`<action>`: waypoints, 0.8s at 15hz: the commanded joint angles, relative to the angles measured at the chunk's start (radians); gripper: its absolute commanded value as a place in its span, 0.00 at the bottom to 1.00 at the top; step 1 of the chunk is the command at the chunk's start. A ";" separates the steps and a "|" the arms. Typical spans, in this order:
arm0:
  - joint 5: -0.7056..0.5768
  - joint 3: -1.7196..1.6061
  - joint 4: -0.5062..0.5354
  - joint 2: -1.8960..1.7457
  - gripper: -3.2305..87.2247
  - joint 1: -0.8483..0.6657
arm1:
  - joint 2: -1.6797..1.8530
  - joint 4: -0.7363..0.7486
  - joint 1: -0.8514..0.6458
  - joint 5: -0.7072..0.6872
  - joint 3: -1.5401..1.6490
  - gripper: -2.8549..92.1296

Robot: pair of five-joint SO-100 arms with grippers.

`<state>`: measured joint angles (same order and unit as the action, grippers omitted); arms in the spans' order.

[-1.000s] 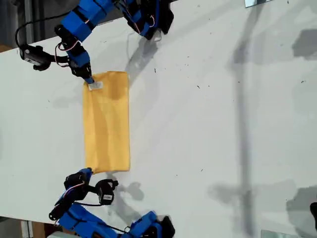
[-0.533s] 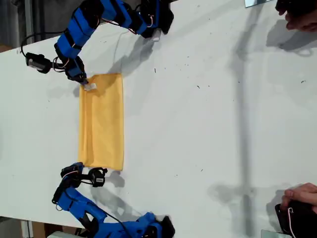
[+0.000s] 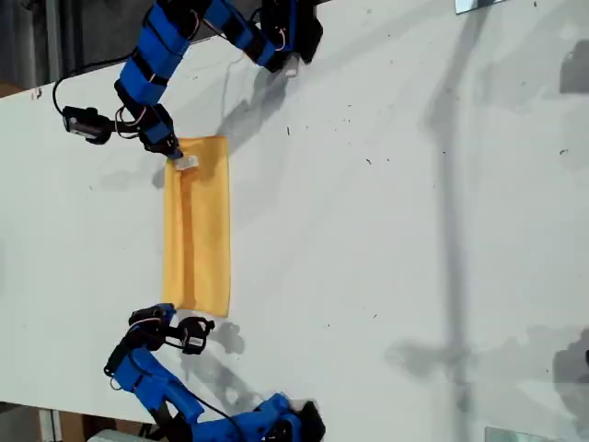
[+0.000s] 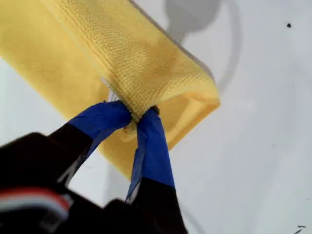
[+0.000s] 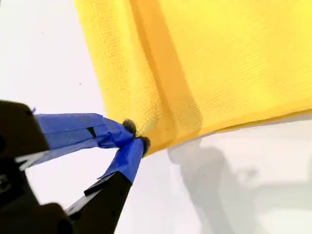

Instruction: Grasp corners of a square towel and fold twice.

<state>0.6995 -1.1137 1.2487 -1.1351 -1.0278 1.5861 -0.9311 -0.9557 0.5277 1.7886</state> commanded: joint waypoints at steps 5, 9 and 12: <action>0.083 -0.555 -0.249 -0.416 0.03 0.155 | 0.353 0.087 0.092 0.084 0.449 0.03; 0.061 -0.532 -0.236 -0.394 0.05 0.147 | 0.341 0.086 0.112 0.103 0.454 0.20; 0.052 -0.523 -0.212 -0.391 0.13 0.123 | 0.391 0.083 0.100 0.110 0.479 0.28</action>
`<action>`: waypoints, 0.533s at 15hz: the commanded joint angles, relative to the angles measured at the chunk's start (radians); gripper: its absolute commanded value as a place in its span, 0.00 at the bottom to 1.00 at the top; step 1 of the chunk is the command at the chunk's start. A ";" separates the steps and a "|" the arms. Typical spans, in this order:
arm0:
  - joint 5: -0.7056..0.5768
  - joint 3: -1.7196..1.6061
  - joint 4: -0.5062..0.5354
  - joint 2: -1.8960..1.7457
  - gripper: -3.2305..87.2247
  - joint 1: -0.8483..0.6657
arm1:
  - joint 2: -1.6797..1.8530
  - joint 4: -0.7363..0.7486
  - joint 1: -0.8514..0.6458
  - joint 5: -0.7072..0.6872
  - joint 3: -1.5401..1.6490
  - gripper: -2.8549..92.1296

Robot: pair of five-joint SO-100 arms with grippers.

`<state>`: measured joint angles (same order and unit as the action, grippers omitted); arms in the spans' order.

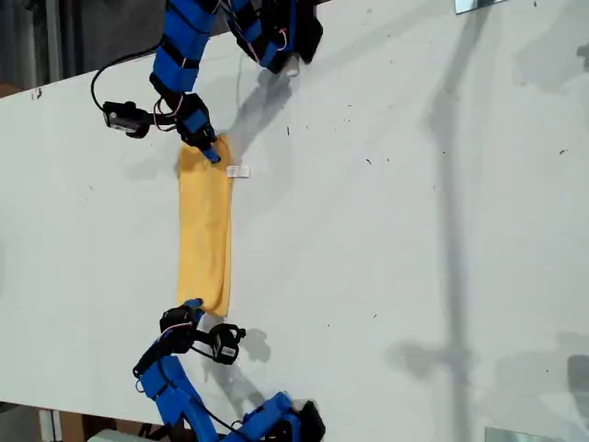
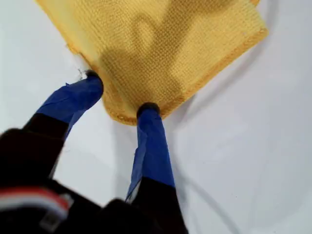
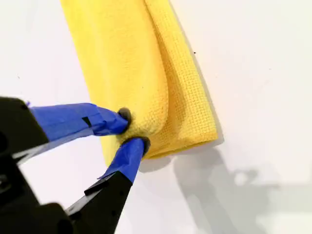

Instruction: Grasp corners of a square towel and fold twice.

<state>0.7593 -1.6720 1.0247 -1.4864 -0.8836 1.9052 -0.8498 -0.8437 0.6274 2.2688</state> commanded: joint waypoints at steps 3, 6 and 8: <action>0.063 0.098 0.107 0.058 0.13 -0.083 | 0.160 0.002 -0.064 0.025 0.060 0.28; 0.104 -0.011 0.152 -0.101 0.16 -0.167 | 0.149 0.009 -0.071 0.026 0.061 0.29; 0.071 0.000 0.095 -0.064 0.24 -0.107 | 0.080 0.025 -0.057 0.026 0.029 0.29</action>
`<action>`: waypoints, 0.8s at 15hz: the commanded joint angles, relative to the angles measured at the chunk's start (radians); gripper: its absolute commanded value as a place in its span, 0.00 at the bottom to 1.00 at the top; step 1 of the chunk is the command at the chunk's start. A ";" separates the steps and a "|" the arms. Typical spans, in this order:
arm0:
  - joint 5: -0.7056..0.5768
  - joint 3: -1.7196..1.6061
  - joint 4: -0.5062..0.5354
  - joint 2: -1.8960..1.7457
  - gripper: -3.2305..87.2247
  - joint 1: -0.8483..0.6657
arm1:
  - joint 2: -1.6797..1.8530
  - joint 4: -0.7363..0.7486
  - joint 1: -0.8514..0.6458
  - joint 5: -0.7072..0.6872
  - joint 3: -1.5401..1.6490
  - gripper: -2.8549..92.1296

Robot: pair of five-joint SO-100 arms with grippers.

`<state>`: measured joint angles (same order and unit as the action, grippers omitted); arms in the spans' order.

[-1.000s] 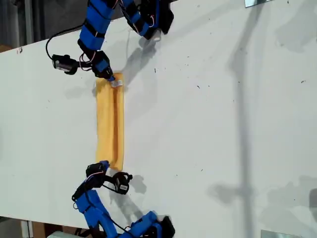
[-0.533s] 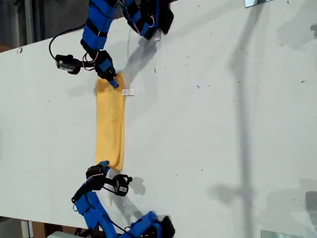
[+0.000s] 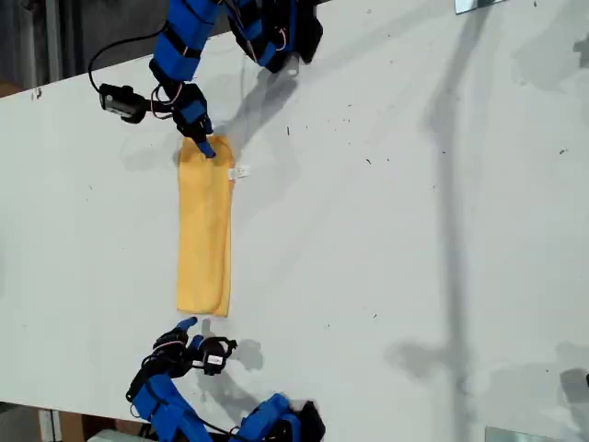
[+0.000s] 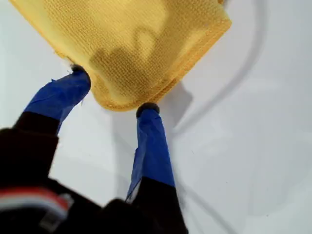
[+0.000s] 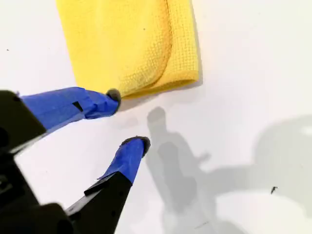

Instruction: Grasp corners of a square towel and fold twice.

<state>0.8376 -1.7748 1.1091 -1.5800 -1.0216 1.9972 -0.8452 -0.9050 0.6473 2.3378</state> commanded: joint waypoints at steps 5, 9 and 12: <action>0.028 0.048 -0.028 0.005 0.23 -0.028 | -0.255 0.008 -0.067 -0.002 -0.218 0.34; 0.127 -0.284 -0.184 -0.311 0.22 -0.163 | -0.548 -0.089 -0.095 -0.063 -0.486 0.37; 0.163 -0.393 -0.244 -0.405 0.22 -0.210 | -0.785 -0.284 -0.166 -0.067 -0.706 0.40</action>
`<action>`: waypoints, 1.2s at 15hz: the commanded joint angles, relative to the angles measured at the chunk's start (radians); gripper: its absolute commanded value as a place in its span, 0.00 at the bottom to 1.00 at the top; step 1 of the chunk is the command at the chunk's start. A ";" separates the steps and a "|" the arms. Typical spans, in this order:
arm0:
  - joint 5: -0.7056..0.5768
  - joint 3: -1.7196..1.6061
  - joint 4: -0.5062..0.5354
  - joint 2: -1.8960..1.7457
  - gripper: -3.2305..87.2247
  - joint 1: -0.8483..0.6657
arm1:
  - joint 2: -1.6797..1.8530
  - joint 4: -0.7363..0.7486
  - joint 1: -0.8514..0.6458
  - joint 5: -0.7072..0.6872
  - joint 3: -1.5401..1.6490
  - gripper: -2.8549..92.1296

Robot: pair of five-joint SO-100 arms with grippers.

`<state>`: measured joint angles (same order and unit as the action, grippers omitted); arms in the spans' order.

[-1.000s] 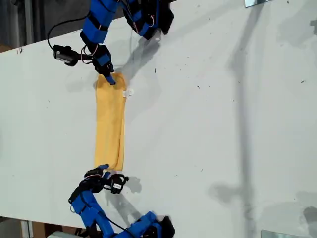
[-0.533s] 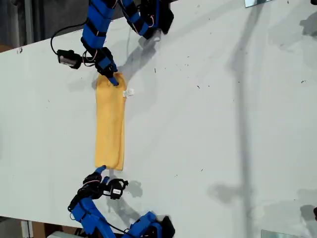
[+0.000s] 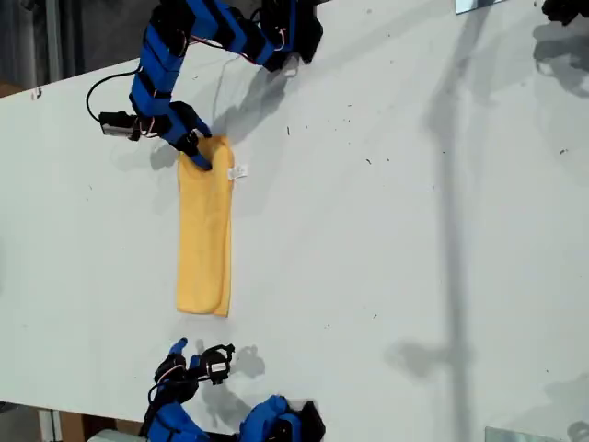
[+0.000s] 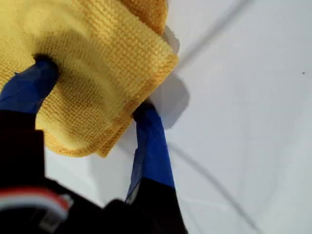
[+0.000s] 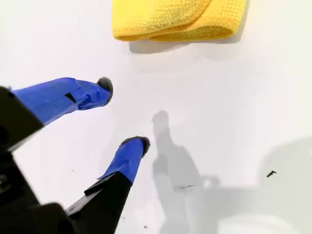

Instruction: Grasp corners of a square towel and fold twice.

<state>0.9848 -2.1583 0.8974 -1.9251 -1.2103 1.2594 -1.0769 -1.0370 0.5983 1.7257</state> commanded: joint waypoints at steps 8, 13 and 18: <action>0.014 -0.020 -0.043 -0.067 0.22 -0.026 | 0.012 -0.028 -0.078 -0.011 0.000 0.03; 0.038 -0.048 -0.112 -0.032 0.22 -0.028 | 0.360 0.006 0.074 0.014 0.103 0.03; 0.071 0.058 -0.158 0.259 0.23 -0.048 | 0.434 -0.031 0.247 0.008 -0.117 0.03</action>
<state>1.0416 -2.1706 0.7332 -1.6966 -1.2410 1.6429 -1.1060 -0.8437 0.6090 1.7334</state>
